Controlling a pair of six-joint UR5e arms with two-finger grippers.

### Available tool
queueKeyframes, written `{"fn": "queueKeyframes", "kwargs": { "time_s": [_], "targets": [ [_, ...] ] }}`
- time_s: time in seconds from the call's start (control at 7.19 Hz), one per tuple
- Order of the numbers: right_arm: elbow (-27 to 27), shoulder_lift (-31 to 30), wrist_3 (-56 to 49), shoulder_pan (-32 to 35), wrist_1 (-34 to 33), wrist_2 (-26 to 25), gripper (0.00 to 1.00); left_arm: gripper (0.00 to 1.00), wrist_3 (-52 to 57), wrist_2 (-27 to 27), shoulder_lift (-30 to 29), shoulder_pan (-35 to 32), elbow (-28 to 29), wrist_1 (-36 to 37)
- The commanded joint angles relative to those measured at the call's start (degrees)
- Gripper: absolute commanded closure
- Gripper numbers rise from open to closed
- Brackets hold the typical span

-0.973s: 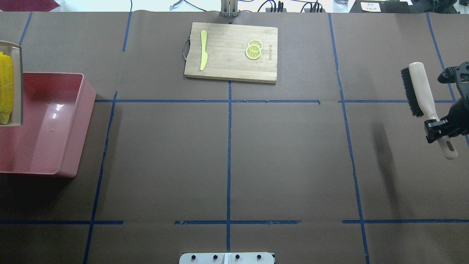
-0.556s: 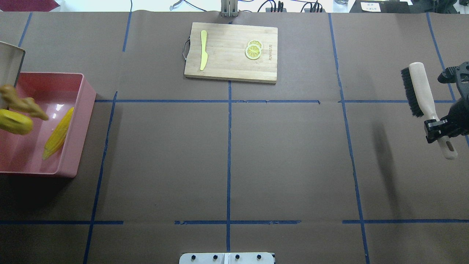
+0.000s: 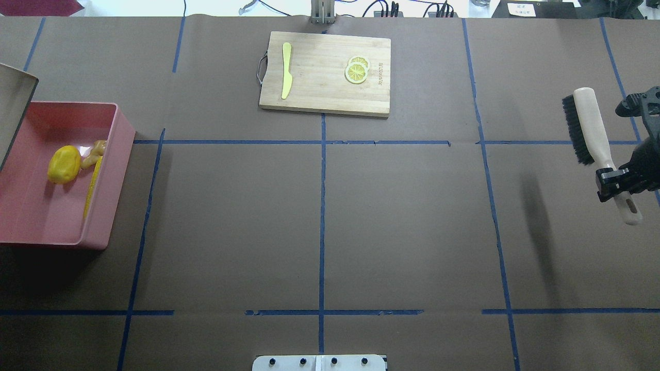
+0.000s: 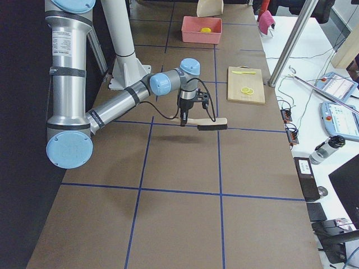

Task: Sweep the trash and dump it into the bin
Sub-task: 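Lower the empty dustpan back onto the table with the left gripper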

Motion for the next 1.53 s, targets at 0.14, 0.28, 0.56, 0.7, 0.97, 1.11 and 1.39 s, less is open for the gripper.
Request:
{"fn": "queueKeyframes", "kwargs": {
  "time_s": [0.14, 0.28, 0.56, 0.7, 0.97, 1.11, 1.39],
  "targets": [
    [2.41, -2.06, -0.62, 0.16, 0.03, 0.13, 0.98, 0.90, -21.53, -23.03, -1.70, -0.01, -0.35, 3.16],
    [2.33, -2.07, -0.79, 0.16, 0.03, 0.04, 0.98, 0.90, -30.75, -27.82, -5.37, 0.08, -0.88, 3.16],
    [2.59, -1.98, -0.27, 0.16, 0.03, 0.04, 0.98, 0.90, -36.63, -27.43, -8.91, 8.11, -0.88, 3.51],
    [2.51, -1.98, -0.27, 0.07, 0.12, 0.04, 0.98, 0.90, -39.77, -24.64, -12.66, 13.47, -0.88, 6.99],
    [2.15, -1.98, -0.27, 0.07, 0.12, -0.13, 0.98, 0.89, -39.72, -23.12, -18.65, 23.93, -0.36, 14.65],
    [2.24, -1.98, -0.09, 0.07, 0.12, -0.22, 0.98, 0.88, -40.24, -22.95, -20.33, 29.47, 0.17, 15.20],
    [2.07, -1.89, 0.08, 0.07, 1.51, -0.40, 0.98, 0.84, -43.22, -15.69, -23.84, 37.05, 2.97, 15.46]
  ]
}}
